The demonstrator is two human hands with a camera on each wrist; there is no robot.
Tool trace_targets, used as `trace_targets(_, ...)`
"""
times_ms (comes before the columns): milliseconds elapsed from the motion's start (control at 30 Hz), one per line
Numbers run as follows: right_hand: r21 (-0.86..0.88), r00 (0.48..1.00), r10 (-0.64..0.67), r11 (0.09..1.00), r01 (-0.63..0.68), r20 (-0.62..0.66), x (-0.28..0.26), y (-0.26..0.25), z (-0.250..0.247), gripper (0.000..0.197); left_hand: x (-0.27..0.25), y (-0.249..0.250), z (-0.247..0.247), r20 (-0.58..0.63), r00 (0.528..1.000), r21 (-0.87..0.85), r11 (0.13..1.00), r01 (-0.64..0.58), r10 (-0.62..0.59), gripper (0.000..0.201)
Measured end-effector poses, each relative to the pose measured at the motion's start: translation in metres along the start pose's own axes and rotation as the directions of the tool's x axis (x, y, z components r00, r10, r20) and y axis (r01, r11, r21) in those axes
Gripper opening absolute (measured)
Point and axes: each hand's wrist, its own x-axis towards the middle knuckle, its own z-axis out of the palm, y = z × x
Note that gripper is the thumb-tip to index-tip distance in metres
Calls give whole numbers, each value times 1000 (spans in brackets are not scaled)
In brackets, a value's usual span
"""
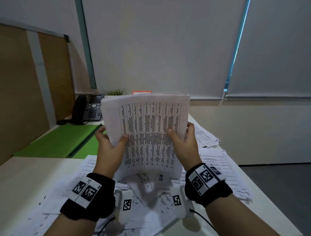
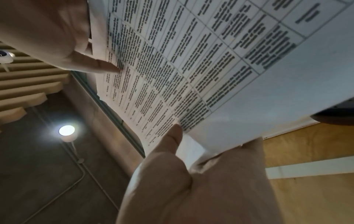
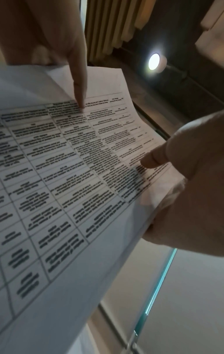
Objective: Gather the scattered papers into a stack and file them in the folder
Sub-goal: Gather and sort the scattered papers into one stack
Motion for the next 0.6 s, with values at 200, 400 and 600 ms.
trace_targets(200,-164,987,129,980,-112,99,1,12,-3,36,2,-16,1,131,974,101,979,174,-187,37)
trace_targets(400,-336,954,237,927,-165,185,19,23,-19,32,6,-18,-7,207,960,220,965,141,-188,36)
trace_targets(600,-745,820,459,664,-62,341,35,25,-48,48,11,-18,-14,7,994,155,982,104,-107,26)
